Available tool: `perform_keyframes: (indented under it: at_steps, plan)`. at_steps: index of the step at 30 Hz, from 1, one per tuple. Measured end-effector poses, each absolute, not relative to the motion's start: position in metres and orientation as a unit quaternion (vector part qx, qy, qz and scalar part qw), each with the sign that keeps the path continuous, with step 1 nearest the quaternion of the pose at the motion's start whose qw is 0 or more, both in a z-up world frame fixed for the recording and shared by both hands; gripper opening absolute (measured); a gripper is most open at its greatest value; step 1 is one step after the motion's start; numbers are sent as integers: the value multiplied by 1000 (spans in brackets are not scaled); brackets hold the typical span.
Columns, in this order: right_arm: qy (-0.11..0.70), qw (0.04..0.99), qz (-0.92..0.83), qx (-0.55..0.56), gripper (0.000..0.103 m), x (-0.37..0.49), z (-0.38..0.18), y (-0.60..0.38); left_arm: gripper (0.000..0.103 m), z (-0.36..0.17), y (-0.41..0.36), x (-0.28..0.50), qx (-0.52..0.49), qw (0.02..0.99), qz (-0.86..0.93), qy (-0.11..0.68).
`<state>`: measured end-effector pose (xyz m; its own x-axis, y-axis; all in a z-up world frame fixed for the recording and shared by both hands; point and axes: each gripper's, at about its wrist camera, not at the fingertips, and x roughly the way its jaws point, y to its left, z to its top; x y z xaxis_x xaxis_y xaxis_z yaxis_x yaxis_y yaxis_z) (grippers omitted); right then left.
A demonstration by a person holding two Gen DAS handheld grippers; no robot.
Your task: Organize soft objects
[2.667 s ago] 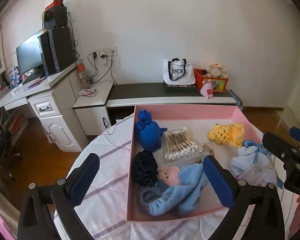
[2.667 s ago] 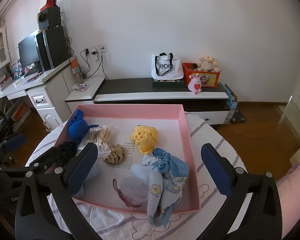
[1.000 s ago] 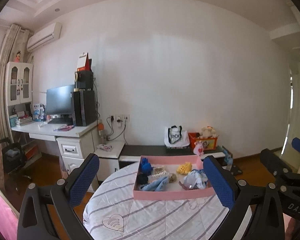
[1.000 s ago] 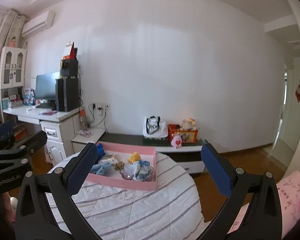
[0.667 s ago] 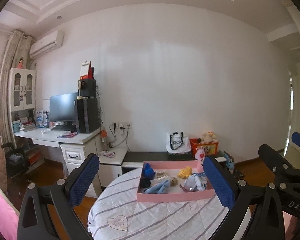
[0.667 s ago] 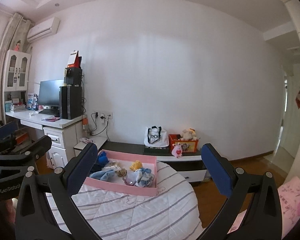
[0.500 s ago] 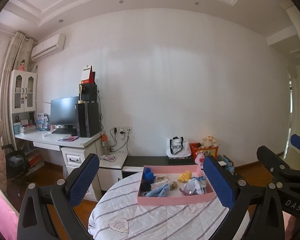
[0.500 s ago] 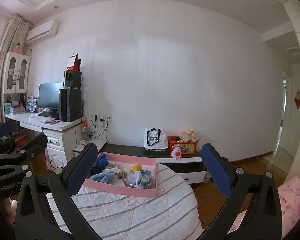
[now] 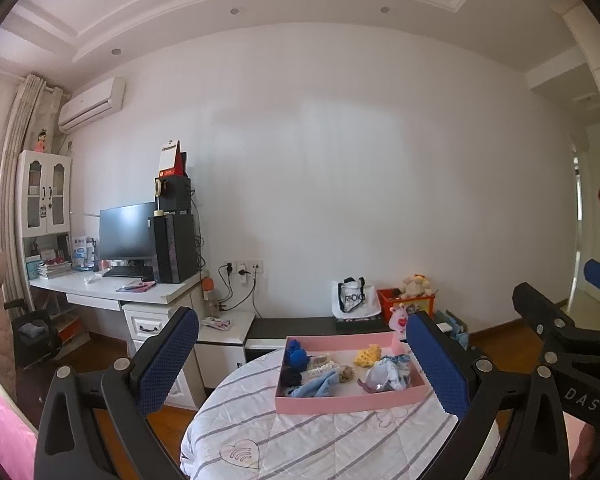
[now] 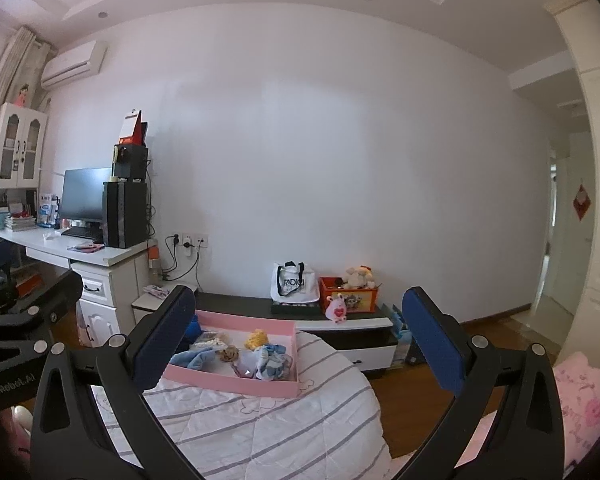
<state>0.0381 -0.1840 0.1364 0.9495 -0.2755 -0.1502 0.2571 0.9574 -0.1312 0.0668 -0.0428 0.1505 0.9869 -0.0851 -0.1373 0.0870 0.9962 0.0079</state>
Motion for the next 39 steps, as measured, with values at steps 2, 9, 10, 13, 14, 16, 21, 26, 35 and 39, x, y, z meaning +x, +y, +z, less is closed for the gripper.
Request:
perform_keyframes:
  at_steps: [2,9,10,13,14,16,21,26,35,39]
  plan:
    - [83,986,-135,-52,103,37,137,-185,103,150,-44,68,7,997,-44,69]
    - [74,986,-142,-51,103,33,138,-184,103,150,-44,70,8,997,-42,69]
    - [73,986,-141,-49,103,33,138,-184,103,150,-43,69,8,997,-42,69]
    - [70,987,-139,-47,103,31,140,-183,103,150,-43,69,8,997,-42,69]
    - [69,987,-140,-48,103,30,140,-183,103,150,-43,67,9,997,-42,69]
    - [66,987,-140,-48,103,27,141,-181,103,150,-43,66,10,997,-41,68]
    - [60,987,-142,-48,103,24,142,-179,103,150,-43,63,9,997,-40,63]
    - [60,987,-143,-47,103,24,142,-179,103,149,-43,61,7,997,-42,63]
    - [59,986,-148,-42,103,21,144,-177,103,148,-43,60,7,997,-44,63]
    - [58,987,-147,-41,103,21,145,-178,103,149,-41,57,4,997,-48,64]
